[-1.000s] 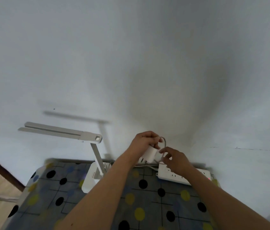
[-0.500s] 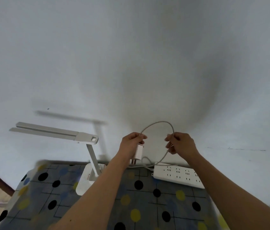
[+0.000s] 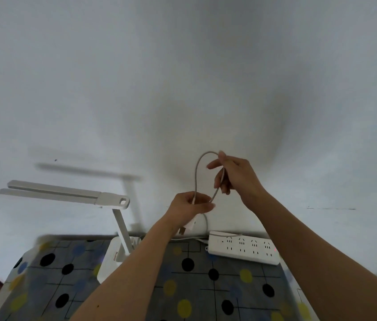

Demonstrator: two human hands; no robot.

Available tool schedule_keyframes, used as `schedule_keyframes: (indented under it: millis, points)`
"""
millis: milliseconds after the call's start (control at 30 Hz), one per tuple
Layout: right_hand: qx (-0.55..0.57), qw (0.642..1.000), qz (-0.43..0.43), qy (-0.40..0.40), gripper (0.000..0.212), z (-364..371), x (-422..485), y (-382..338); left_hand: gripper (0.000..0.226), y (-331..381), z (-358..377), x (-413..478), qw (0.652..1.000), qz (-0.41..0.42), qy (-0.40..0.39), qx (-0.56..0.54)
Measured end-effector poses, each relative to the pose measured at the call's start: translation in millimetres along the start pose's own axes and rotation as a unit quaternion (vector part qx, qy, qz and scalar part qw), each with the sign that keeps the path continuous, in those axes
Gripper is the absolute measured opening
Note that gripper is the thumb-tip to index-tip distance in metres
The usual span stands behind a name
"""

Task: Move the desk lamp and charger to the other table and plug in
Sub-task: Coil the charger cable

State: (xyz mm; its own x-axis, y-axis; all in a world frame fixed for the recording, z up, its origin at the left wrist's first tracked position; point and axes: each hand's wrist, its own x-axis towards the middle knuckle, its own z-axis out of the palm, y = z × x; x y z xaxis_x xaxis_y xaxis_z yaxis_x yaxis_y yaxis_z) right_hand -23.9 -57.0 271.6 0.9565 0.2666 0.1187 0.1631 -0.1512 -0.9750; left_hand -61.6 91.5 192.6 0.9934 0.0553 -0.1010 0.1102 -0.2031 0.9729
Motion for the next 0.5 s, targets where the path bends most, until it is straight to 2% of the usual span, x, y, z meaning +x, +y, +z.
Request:
schedule_keyframes:
  millis: [200, 500]
  points:
    - [0.058, 0.998, 0.022, -0.002, 0.04, 1.6, 2.2, -9.7, 0.015, 4.9, 1.7, 6.4, 1.0, 0.021, 0.009, 0.009]
    - [0.121, 0.991, 0.052, 0.035, 0.043, -6.6, 8.9, -5.5, 0.042, 5.0, 10.0, 8.0, 0.997, 0.068, 0.005, 0.027]
